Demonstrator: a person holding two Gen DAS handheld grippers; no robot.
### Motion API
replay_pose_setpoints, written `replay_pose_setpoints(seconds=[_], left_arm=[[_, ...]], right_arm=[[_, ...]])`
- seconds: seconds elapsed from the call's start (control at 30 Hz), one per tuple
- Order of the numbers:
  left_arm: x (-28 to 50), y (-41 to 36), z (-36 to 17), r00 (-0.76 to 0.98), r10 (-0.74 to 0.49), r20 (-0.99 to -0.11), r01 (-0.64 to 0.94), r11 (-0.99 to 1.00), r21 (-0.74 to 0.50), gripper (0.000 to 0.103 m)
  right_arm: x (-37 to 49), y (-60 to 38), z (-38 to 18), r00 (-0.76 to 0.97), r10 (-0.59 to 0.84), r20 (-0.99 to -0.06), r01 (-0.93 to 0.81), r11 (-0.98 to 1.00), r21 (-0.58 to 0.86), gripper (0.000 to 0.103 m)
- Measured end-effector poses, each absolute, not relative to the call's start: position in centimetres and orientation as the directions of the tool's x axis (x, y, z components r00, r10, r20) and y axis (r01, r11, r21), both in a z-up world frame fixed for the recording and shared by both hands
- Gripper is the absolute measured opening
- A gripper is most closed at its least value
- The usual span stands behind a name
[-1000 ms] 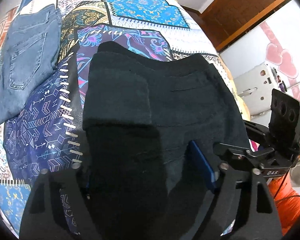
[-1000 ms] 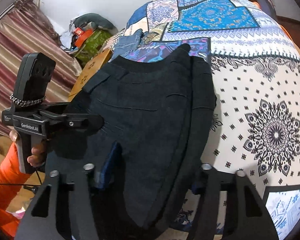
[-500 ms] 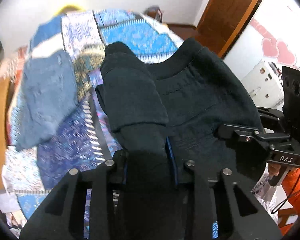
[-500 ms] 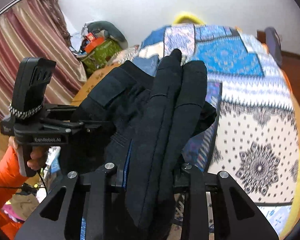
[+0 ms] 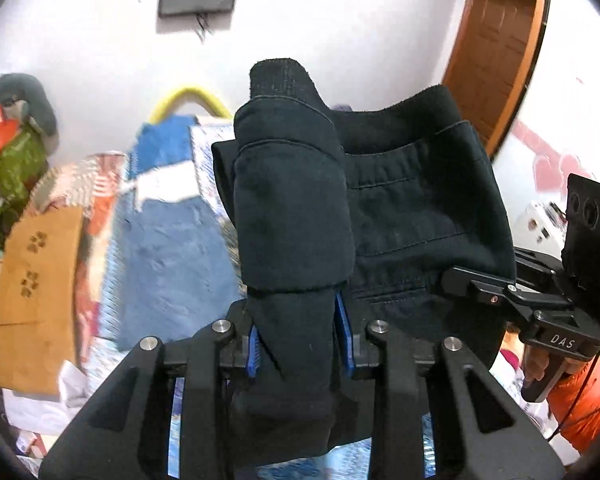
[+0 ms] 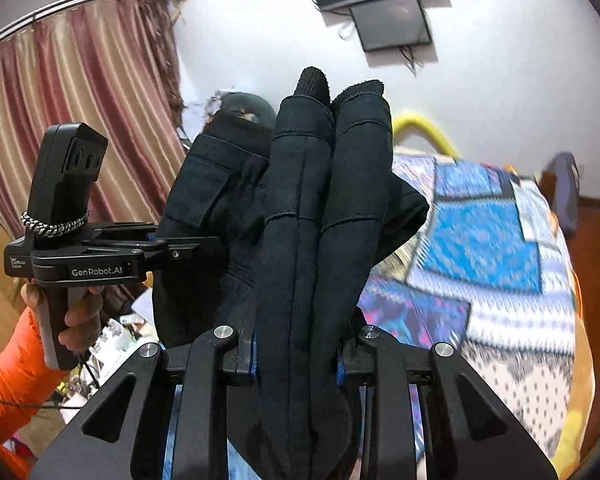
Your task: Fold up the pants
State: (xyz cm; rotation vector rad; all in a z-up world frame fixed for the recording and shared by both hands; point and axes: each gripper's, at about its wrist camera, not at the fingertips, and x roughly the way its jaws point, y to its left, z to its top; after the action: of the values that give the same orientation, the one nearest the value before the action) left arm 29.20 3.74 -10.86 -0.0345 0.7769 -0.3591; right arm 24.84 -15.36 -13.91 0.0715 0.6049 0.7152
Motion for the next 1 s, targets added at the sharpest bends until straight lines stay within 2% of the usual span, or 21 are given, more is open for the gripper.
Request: replay_pose_setpoints(seconds=[0.3,0.57,0.8,1.0], left_arm=[[32.8,10.4,-11.0,0.719,-0.248,-0.649,0.193,0.969,-0.156,0.03],[38.7,15.7,-14.2,0.704,-0.215,-0.677,0.121,0.976,-0.184,0.03],[44.3,18.2,-19.5,0.665,-0.189,-0.723,0.084,0.98,-0.179,0.03],[48.2,20.1,-25.4,0.601,-0.21,-0.771,0.047,0.972,-0.229,0.03]], right_arm=[[29.7,-9.5,-13.7,0.563,0.681,-0.468,-0.653,0.714,0.253,0.023],[35.0,-5.2,-15.6,0.526,0.693,-0.493,-0.668,0.695,0.264,0.023],[40.2,-2.5,-19.5,0.492,0.681,-0.543,-0.646,0.703,0.297,0.023],[44.1,-0.4,-23.8,0.453,0.654,-0.605,-0.611,0.722,0.323,0.023]])
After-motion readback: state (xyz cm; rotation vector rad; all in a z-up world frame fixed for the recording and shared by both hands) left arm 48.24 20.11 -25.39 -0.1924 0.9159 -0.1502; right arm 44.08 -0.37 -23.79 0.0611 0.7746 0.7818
